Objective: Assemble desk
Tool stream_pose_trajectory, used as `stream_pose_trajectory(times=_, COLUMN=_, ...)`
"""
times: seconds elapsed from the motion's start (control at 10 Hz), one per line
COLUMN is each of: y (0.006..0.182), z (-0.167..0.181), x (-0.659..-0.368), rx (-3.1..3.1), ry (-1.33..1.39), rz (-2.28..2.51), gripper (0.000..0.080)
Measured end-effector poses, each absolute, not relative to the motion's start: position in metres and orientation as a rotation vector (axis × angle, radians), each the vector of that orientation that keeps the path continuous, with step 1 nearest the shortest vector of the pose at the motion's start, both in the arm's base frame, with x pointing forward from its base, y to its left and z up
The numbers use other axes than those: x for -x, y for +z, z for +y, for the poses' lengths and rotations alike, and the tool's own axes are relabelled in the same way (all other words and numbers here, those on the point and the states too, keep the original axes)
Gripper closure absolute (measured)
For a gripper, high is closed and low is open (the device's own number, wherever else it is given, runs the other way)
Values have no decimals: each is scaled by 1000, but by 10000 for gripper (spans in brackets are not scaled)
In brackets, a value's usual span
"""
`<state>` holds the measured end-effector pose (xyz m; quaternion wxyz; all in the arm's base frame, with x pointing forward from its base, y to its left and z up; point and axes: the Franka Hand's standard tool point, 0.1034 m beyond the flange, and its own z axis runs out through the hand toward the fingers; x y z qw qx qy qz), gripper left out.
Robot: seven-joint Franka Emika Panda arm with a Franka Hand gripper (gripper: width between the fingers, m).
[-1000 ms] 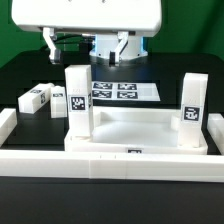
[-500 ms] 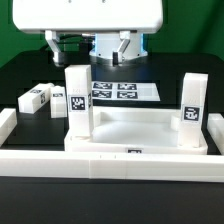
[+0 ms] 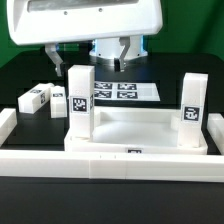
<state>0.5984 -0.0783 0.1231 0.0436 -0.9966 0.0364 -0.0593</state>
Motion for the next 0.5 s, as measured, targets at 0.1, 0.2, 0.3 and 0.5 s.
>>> stream_pose_trajectory(times=0.1, y=121, z=-80, x=-597, rx=3046, ry=-170, rz=158, gripper=150)
stream_pose_trajectory(times=0.2, y=121, z=-79, x=-597, rx=3045, ry=-168, rz=181, gripper=150)
stream_pose_trajectory(times=0.3, y=121, z=-82, x=-598, rx=3048, ry=-177, rz=140, gripper=150)
stream_pose_trajectory(times=0.5, y=121, z=-81, x=-598, rx=3048, ry=-177, rz=140, gripper=150)
